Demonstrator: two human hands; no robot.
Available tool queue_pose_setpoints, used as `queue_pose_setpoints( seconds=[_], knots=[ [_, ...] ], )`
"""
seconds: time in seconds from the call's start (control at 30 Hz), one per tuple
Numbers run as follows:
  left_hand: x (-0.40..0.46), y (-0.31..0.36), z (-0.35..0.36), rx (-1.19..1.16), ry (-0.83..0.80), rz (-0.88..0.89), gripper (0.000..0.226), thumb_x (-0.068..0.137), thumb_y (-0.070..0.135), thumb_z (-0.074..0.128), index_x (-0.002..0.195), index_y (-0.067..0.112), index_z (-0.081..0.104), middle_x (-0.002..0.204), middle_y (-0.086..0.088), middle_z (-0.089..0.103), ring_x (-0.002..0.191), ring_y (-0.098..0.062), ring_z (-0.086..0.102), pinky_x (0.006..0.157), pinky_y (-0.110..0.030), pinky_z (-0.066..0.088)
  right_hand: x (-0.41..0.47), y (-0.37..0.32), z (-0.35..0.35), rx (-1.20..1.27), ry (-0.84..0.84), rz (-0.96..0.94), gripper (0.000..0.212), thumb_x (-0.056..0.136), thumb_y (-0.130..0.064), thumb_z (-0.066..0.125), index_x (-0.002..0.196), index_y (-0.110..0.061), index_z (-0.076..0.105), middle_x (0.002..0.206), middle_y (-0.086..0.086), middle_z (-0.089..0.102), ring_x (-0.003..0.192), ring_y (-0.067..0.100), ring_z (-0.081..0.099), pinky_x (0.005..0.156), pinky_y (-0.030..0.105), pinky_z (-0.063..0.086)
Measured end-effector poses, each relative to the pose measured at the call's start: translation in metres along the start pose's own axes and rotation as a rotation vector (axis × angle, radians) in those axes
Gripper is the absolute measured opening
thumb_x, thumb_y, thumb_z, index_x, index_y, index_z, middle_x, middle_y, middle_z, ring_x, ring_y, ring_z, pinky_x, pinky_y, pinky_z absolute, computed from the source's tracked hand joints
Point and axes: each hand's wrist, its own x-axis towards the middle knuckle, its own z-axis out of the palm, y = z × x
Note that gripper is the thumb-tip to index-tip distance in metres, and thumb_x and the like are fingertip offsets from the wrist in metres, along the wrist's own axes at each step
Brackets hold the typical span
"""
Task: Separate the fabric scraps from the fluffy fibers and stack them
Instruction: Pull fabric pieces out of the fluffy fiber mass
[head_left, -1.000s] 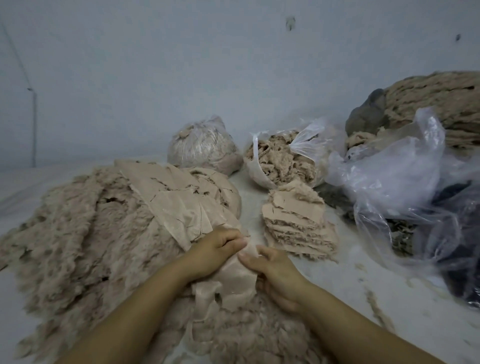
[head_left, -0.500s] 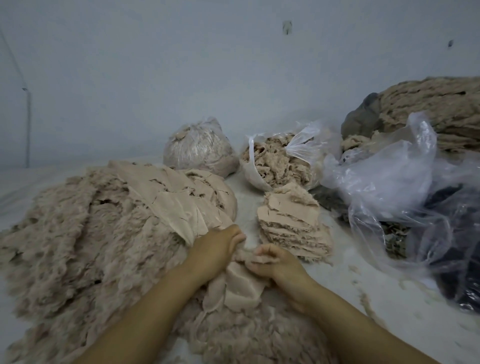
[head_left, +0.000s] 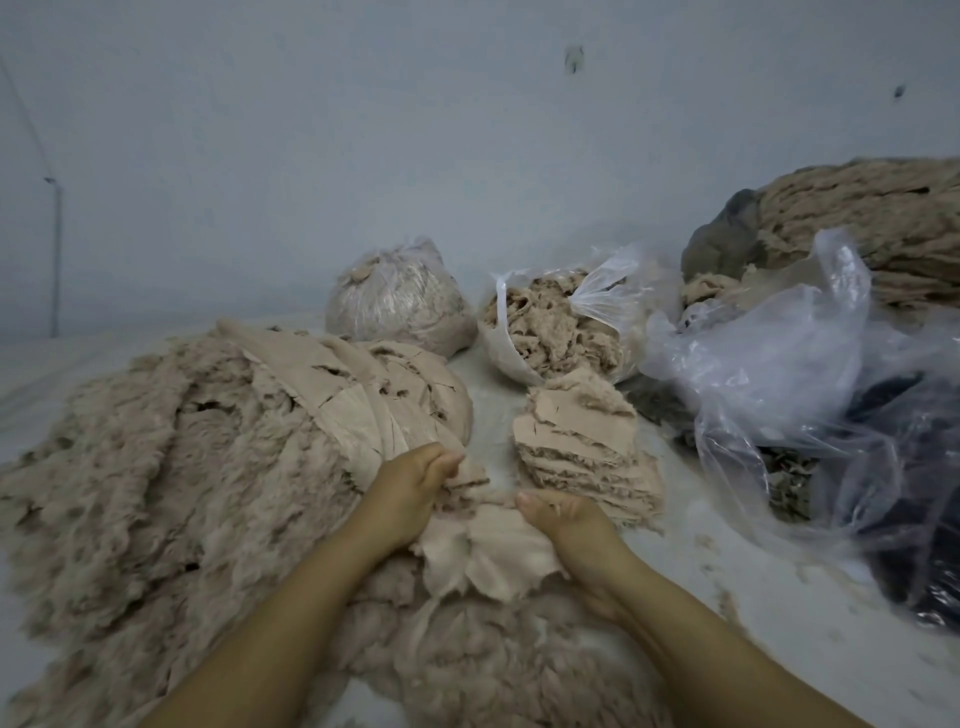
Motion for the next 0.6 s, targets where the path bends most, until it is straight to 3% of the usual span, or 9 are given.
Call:
queue_pose_setpoints(
  seconds=[0.07, 0.17, 0.23, 0.33, 0.43, 0.5, 0.6],
  knots=[
    [0.000, -0.004, -0.006, 0.050, -0.021, -0.023, 0.036, 0.099, 0.031, 0.045, 0.086, 0.006, 0.066, 0.083, -0.004, 0.069, 0.085, -0.021, 0.063, 0.083, -0.031, 0.047, 0.000, -0.003, -0.011, 0.045, 0.025, 0.016, 0.026, 0.095, -0.021, 0.055, 0.081, -0.004, 0.068, 0.073, 0.013, 0.066, 0.057, 0.018, 0.059, 0.051, 0.025, 0.043],
    [-0.006, 0.009, -0.003, 0.022, -0.143, -0.046, 0.053, 0.093, 0.051, 0.040, 0.077, 0.008, 0.066, 0.066, 0.003, 0.066, 0.072, -0.015, 0.064, 0.076, -0.027, 0.049, 0.003, -0.005, -0.019, 0.115, 0.032, -0.017, 0.031, 0.096, -0.026, 0.053, 0.087, -0.002, 0.071, 0.077, 0.016, 0.070, 0.060, 0.021, 0.064, 0.049, 0.025, 0.048],
    [-0.011, 0.027, 0.008, -0.285, -0.214, -0.163, 0.055, 0.081, 0.061, 0.042, 0.084, 0.012, 0.068, 0.069, 0.002, 0.069, 0.069, -0.013, 0.066, 0.072, -0.026, 0.054, 0.005, -0.003, -0.015, 0.170, 0.017, -0.076, 0.029, 0.096, -0.024, 0.051, 0.091, -0.003, 0.069, 0.081, 0.015, 0.072, 0.067, 0.021, 0.067, 0.056, 0.027, 0.053],
    [-0.022, 0.039, 0.031, -0.662, -0.377, -0.313, 0.047, 0.083, 0.051, 0.055, 0.092, 0.006, 0.066, 0.085, -0.012, 0.070, 0.079, -0.024, 0.066, 0.072, -0.031, 0.055, 0.007, 0.002, -0.012, 0.254, 0.005, -0.149, 0.031, 0.090, -0.025, 0.056, 0.101, 0.003, 0.063, 0.086, 0.016, 0.070, 0.077, 0.023, 0.066, 0.066, 0.030, 0.054],
    [-0.029, 0.042, 0.045, -0.727, -0.254, -0.330, 0.027, 0.088, 0.032, 0.061, 0.086, 0.005, 0.059, 0.071, -0.010, 0.064, 0.059, -0.020, 0.058, 0.054, -0.024, 0.046, 0.004, 0.000, -0.018, 0.294, -0.068, -0.135, 0.036, 0.082, -0.023, 0.064, 0.103, 0.007, 0.062, 0.088, 0.020, 0.068, 0.079, 0.026, 0.066, 0.067, 0.030, 0.055],
    [-0.027, 0.042, 0.046, -0.681, -0.194, -0.290, 0.020, 0.090, 0.024, 0.063, 0.086, 0.005, 0.058, 0.074, -0.012, 0.061, 0.064, -0.023, 0.054, 0.059, -0.029, 0.043, 0.001, -0.002, -0.020, 0.179, -0.076, -0.125, 0.034, 0.081, -0.030, 0.066, 0.090, 0.002, 0.065, 0.075, 0.014, 0.067, 0.064, 0.018, 0.065, 0.055, 0.023, 0.051],
    [-0.027, 0.044, 0.049, -0.668, -0.098, -0.270, 0.015, 0.092, 0.017, 0.060, 0.081, 0.007, 0.059, 0.076, -0.012, 0.059, 0.068, -0.020, 0.054, 0.063, -0.033, 0.045, 0.004, 0.002, -0.015, 0.080, 0.116, -0.121, 0.023, 0.087, -0.023, 0.067, 0.088, 0.000, 0.066, 0.072, 0.010, 0.071, 0.061, 0.016, 0.066, 0.053, 0.023, 0.050]
  ],
)
